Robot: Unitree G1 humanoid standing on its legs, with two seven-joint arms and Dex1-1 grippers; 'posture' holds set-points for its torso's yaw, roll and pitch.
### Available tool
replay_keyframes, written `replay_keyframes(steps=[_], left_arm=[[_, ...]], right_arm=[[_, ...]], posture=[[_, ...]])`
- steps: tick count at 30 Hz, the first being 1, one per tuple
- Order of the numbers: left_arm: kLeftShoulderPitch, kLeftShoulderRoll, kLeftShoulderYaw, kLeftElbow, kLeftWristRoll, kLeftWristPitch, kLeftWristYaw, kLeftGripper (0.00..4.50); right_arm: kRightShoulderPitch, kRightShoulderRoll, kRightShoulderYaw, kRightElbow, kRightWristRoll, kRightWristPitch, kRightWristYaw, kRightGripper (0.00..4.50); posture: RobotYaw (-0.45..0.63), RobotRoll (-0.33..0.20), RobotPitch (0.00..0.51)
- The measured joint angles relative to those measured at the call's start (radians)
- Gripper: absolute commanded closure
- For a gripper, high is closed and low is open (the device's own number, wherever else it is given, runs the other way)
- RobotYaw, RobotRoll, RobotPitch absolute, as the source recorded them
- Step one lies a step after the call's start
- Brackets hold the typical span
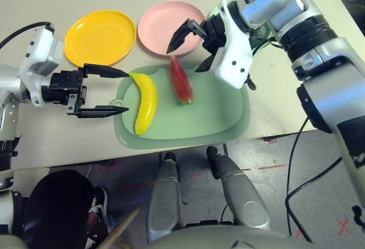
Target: Place the fruits into color-matched plates.
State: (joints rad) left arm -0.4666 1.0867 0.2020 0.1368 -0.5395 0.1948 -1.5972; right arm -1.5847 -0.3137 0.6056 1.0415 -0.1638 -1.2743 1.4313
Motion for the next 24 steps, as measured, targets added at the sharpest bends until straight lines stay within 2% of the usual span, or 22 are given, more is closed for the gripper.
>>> replay_keyframes(steps=[9, 24], left_arm=[[-0.017, -0.001, 0.000, 0.004, 0.005, -0.003, -0.005, 0.00], [0.008, -0.001, 0.000, -0.005, 0.002, -0.003, -0.003, 0.00]], right_arm=[[0.003, 0.047, 0.024, 0.005, -0.019, 0.024, -0.002, 0.04], [0.005, 0.067, 0.073, 0.058, -0.206, 0.022, -0.126, 0.04]], posture=[[-0.02, 0.000, 0.408], [0.00, 0.000, 0.405]])
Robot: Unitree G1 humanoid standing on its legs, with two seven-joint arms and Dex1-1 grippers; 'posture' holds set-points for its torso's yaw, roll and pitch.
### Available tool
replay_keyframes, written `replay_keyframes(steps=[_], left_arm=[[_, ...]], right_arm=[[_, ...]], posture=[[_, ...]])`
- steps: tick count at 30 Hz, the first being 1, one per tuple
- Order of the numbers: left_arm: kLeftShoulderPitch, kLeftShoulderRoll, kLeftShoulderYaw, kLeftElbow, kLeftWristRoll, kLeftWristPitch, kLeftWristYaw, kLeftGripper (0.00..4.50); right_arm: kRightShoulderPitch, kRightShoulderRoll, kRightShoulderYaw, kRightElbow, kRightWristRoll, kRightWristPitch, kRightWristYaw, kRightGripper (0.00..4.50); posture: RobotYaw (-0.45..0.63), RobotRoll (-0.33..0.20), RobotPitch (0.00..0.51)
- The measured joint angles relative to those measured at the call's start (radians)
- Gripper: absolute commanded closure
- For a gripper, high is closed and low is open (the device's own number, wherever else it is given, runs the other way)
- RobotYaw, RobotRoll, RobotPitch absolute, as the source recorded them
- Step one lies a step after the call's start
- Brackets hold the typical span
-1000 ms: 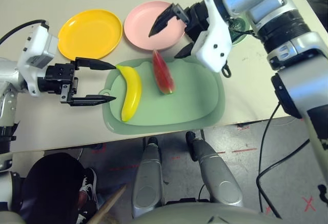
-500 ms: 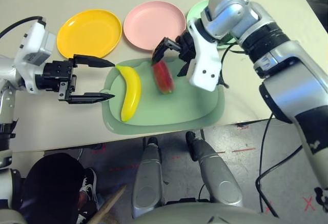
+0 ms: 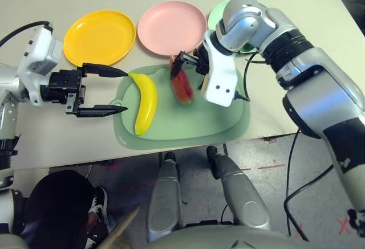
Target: Place the fruits into color-matched plates.
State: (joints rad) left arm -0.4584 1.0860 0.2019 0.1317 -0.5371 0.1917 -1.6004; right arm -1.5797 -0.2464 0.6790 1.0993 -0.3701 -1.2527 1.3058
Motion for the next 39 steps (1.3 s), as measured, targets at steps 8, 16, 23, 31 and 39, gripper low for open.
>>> replay_keyframes(steps=[8, 16, 23, 31, 39], left_arm=[[0.004, 0.000, 0.000, -0.004, -0.002, 0.000, 0.000, 0.00], [0.008, 0.000, 0.000, -0.005, -0.002, 0.000, 0.000, 0.00], [0.008, -0.001, 0.000, -0.005, -0.002, -0.002, 0.000, 0.00], [0.003, -0.001, 0.000, -0.002, -0.001, -0.009, -0.001, 0.00], [0.003, -0.001, 0.000, -0.002, 0.000, -0.010, -0.001, 0.00]], right_arm=[[-0.006, 0.013, 0.004, 0.000, -0.050, 0.006, -0.053, 0.04], [-0.008, 0.029, 0.004, 0.001, -0.065, 0.047, -0.081, 0.04], [0.009, 0.028, -0.002, -0.019, -0.018, 0.088, -0.027, 0.43], [0.041, 0.034, -0.028, -0.064, 0.071, 0.161, 0.064, 2.75], [0.049, 0.027, -0.042, -0.064, 0.082, 0.190, 0.080, 2.80]], posture=[[-0.01, 0.000, 0.411], [-0.01, 0.000, 0.414], [-0.02, 0.000, 0.416], [-0.01, 0.000, 0.416], [-0.02, 0.000, 0.411]])
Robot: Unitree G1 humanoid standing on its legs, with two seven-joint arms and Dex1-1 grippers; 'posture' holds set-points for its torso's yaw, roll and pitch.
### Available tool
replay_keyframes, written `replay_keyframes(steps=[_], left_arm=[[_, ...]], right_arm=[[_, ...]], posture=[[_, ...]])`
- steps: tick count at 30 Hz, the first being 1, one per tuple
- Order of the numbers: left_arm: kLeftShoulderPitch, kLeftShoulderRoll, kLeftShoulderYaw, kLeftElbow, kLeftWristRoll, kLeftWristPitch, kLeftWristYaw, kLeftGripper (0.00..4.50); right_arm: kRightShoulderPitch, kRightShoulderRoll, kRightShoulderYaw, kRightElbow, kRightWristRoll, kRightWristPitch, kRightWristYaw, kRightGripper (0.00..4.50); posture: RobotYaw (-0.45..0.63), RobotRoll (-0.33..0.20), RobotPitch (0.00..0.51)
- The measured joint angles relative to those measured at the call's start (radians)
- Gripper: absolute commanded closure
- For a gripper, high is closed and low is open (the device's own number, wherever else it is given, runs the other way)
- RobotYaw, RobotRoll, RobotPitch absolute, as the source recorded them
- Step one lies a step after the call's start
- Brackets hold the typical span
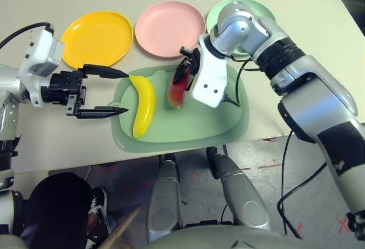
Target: Place the fruits into color-matched plates.
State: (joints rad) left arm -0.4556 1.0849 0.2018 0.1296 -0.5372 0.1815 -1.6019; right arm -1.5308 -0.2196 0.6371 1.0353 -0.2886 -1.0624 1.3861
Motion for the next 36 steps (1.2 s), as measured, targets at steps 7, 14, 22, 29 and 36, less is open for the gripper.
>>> replay_keyframes(steps=[7, 14, 22, 29, 36], left_arm=[[-0.001, 0.000, 0.000, 0.000, 0.001, 0.000, -0.001, 0.00], [-0.014, 0.000, -0.002, 0.009, 0.003, -0.011, -0.001, 0.00], [-0.020, 0.000, -0.011, 0.014, 0.004, -0.020, -0.001, 0.00], [-0.026, 0.001, -0.021, 0.029, 0.005, -0.023, -0.001, 0.00], [-0.031, 0.002, -0.026, 0.032, 0.005, -0.029, -0.001, 0.00]], right_arm=[[0.000, -0.013, -0.022, -0.001, 0.053, 0.035, 0.065, 2.80], [0.000, -0.023, -0.048, -0.001, 0.106, 0.095, 0.152, 2.80], [-0.001, -0.034, -0.072, -0.008, 0.125, 0.119, 0.199, 2.80], [-0.010, -0.034, -0.079, -0.007, 0.127, 0.147, 0.205, 2.80], [-0.034, -0.034, -0.108, -0.004, 0.127, 0.178, 0.207, 2.80]], posture=[[-0.03, 0.000, 0.405], [-0.03, 0.000, 0.400], [-0.04, 0.000, 0.405], [-0.04, 0.000, 0.407], [-0.05, 0.000, 0.410]])
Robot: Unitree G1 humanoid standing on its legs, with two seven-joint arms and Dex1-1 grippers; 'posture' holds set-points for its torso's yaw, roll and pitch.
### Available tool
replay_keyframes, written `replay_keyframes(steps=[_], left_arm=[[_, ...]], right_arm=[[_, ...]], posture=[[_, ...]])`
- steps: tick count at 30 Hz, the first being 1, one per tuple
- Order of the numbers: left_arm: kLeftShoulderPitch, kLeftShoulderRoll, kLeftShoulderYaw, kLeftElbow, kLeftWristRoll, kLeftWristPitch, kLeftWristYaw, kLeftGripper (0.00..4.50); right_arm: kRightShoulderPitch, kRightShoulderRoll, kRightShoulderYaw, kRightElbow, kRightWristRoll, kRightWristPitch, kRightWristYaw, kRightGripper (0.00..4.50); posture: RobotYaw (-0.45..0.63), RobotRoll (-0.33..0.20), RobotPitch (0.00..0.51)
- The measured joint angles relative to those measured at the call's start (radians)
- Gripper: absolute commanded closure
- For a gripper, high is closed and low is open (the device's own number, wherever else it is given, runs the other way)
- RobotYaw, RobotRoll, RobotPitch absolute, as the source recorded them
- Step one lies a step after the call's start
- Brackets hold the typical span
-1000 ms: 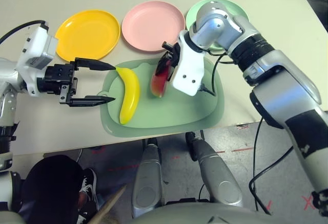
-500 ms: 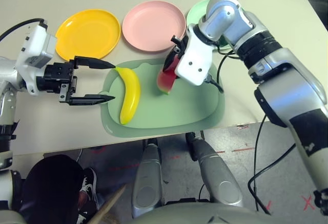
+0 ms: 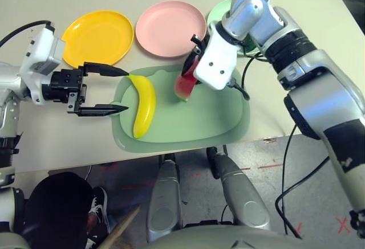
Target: Place the fruits into color-matched plates.
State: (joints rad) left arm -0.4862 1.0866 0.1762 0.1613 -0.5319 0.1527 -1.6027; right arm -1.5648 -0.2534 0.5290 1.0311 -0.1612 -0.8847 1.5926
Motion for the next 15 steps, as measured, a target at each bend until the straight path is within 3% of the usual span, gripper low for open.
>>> replay_keyframes(steps=[10, 15], left_arm=[[-0.017, -0.003, -0.004, 0.004, 0.000, 0.001, 0.001, 0.00], [-0.042, -0.040, -0.001, -0.005, -0.018, 0.034, 0.052, 0.00]], right_arm=[[-0.067, 0.008, -0.037, 0.052, -0.002, 0.045, -0.037, 2.80], [-0.117, 0.032, -0.063, 0.110, -0.014, 0.096, -0.117, 2.80]], posture=[[-0.05, 0.000, 0.411], [-0.05, 0.000, 0.412]])
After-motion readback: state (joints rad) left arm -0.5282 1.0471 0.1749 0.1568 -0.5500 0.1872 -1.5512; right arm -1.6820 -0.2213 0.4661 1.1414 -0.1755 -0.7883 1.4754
